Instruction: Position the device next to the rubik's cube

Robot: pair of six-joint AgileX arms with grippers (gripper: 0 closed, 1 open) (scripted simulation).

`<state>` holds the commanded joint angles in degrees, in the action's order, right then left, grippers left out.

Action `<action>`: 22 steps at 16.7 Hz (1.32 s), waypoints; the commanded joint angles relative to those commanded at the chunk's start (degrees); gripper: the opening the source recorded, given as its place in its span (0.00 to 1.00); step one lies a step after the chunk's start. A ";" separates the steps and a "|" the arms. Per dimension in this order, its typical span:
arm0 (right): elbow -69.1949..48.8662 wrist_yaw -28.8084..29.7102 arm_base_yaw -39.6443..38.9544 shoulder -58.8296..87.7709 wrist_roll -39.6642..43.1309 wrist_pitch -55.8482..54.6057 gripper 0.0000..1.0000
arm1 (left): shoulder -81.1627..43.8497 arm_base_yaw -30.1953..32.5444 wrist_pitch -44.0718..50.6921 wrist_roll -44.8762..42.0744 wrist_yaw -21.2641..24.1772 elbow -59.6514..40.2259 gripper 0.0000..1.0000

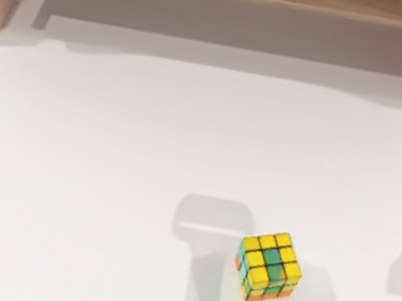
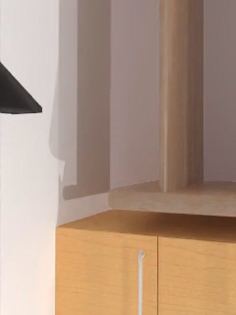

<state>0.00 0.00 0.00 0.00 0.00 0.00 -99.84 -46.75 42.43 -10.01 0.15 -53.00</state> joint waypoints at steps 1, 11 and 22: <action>0.00 0.00 0.00 0.00 0.00 0.00 1.00 | 0.37 0.01 0.59 0.00 0.00 -0.33 0.00; 0.00 0.00 0.00 0.00 0.00 0.00 1.00 | 3.17 2.39 2.64 2.38 -0.22 -3.47 0.00; 0.00 0.00 0.00 0.00 0.00 0.00 1.00 | 4.07 37.58 5.63 29.64 -1.39 -20.90 0.00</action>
<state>0.00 0.00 0.00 0.00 0.00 0.00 -95.77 -9.18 48.06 19.63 -1.23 -73.90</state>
